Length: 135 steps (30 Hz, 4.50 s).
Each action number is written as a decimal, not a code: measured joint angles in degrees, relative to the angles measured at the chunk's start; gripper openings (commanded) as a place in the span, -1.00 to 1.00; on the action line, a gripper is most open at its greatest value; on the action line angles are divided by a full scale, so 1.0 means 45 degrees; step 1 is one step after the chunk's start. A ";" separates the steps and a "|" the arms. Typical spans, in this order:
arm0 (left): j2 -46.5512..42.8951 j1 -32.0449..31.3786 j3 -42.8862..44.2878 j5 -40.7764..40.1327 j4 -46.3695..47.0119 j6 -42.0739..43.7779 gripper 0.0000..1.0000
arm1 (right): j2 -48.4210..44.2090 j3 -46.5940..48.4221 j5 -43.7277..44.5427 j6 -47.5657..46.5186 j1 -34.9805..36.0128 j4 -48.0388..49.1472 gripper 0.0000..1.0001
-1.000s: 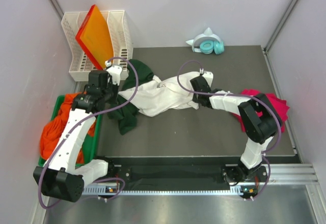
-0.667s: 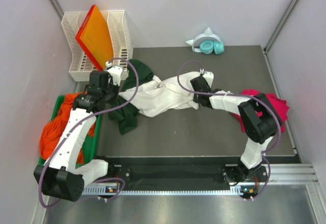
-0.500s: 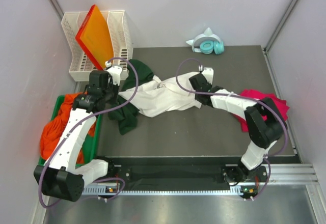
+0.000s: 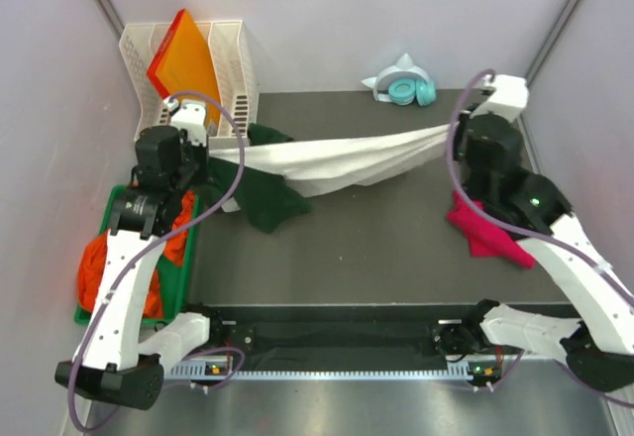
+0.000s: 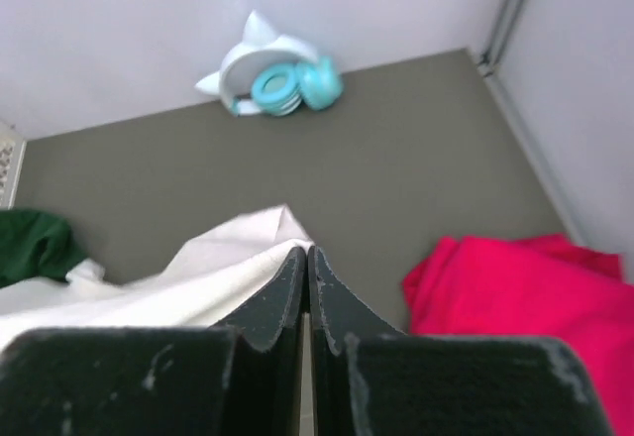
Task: Fold and stack the t-shirts
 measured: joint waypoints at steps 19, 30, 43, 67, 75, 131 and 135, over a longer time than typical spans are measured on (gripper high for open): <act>-0.1195 0.0039 0.8835 -0.1229 -0.0957 0.1156 -1.00 | -0.1851 0.8262 0.0845 -0.3832 0.0146 -0.2472 -1.00; 0.0811 0.0083 0.8820 -0.1608 -0.1273 0.1491 -1.00 | -0.0330 0.7436 0.1117 -0.4362 0.0151 -0.1161 -1.00; 0.2147 0.0083 0.8014 0.0058 -0.1438 0.1350 -1.00 | -0.0811 0.1923 -0.0078 -0.2142 0.0151 -0.0758 -1.00; 1.0025 -0.8845 1.5824 -0.2361 0.0350 0.5421 -1.00 | -0.1200 -0.1982 -0.1559 0.0583 0.0151 -0.0544 -1.00; 0.7936 -0.7752 1.0671 -0.3075 0.2152 0.5804 -1.00 | -0.1734 -0.2103 -0.1511 0.1001 0.0151 -0.0583 -1.00; 0.4027 -0.3604 0.1423 -0.3240 0.3798 0.4459 -1.00 | 0.6023 -0.6960 -0.3619 0.6421 0.6343 0.4012 0.22; 0.3818 -0.3604 0.1253 -0.3240 0.3774 0.4454 -1.00 | 0.6382 -0.6960 -0.3619 0.6494 0.6343 0.4235 0.21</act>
